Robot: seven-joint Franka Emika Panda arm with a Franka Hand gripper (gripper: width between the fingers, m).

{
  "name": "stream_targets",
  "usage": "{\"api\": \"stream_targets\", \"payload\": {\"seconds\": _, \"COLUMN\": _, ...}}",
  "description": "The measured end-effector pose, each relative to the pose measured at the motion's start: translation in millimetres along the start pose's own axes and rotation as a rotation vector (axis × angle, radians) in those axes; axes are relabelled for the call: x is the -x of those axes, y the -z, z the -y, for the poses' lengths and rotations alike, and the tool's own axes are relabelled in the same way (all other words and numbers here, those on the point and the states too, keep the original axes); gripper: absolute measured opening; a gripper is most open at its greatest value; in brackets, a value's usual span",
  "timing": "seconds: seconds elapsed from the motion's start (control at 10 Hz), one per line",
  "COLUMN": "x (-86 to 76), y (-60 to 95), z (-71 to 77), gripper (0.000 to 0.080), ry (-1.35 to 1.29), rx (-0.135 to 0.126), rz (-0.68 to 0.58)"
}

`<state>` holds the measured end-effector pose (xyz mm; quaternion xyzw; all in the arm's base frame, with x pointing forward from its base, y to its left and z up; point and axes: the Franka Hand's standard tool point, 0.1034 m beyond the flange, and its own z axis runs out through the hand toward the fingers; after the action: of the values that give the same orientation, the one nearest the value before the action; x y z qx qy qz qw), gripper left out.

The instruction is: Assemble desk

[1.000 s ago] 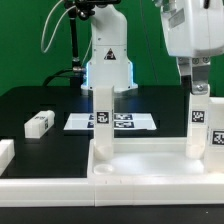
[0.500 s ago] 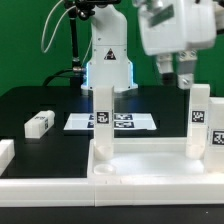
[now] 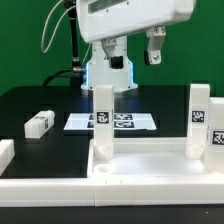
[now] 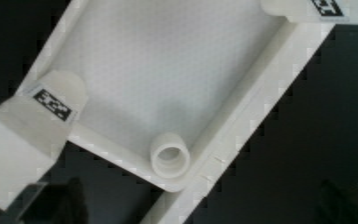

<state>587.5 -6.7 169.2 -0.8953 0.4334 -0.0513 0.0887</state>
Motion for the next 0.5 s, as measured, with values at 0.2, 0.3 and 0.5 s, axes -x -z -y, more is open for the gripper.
{"api": "stream_targets", "payload": {"seconds": 0.2, "x": -3.5, "y": -0.3, "z": -4.6, "gripper": 0.0649, "ry": 0.158, "rx": -0.002, "rz": 0.002}}
{"api": "stream_targets", "payload": {"seconds": 0.3, "x": -17.8, "y": 0.2, "z": -21.0, "gripper": 0.0649, "ry": 0.239, "rx": -0.004, "rz": 0.002}}
{"api": "stream_targets", "payload": {"seconds": 0.5, "x": -43.2, "y": 1.8, "z": -62.6, "gripper": 0.0649, "ry": 0.460, "rx": 0.008, "rz": 0.005}}
